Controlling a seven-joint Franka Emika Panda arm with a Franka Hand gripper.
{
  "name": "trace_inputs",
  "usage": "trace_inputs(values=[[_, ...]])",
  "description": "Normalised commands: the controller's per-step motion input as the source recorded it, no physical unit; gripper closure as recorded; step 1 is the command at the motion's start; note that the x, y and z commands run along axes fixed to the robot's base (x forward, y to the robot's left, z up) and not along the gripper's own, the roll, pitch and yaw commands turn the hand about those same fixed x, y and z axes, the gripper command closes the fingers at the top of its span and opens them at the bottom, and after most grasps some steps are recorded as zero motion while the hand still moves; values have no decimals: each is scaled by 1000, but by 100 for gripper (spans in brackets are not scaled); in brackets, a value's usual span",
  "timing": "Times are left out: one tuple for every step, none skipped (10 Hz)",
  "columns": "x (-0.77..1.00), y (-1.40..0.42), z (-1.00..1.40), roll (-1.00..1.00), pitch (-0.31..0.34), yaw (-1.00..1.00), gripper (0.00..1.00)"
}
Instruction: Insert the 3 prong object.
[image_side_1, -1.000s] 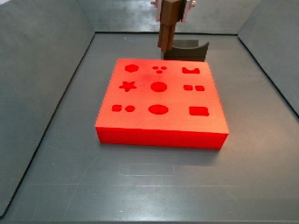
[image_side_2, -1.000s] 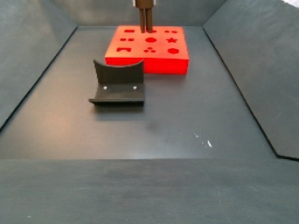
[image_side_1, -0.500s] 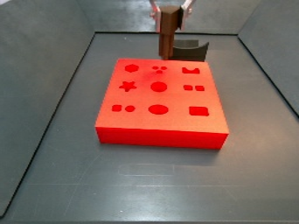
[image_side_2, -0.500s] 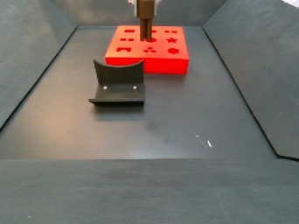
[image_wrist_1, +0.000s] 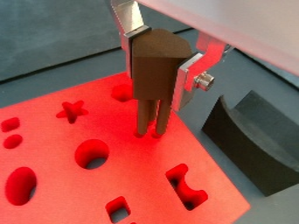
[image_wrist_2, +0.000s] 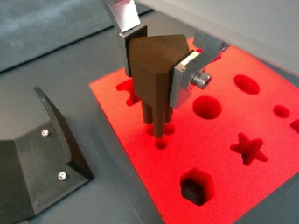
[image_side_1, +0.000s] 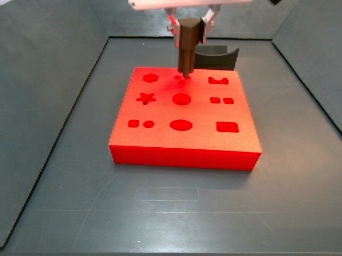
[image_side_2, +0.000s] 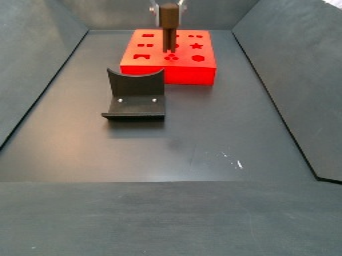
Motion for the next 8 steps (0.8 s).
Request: trace_inputs(values=[[0,26,-309,0,51,0,100],[0,31,-263,0,63,0,100],[-23,51,-114,-9,103,0,100],[0,134,-100,0,206,0,100],[0,63,-206,50,226,0,100],[0,31,-269,73,239,0,100],[0,0,-340,56,193,0,100],[0,-17,-351,61,163,0,100]])
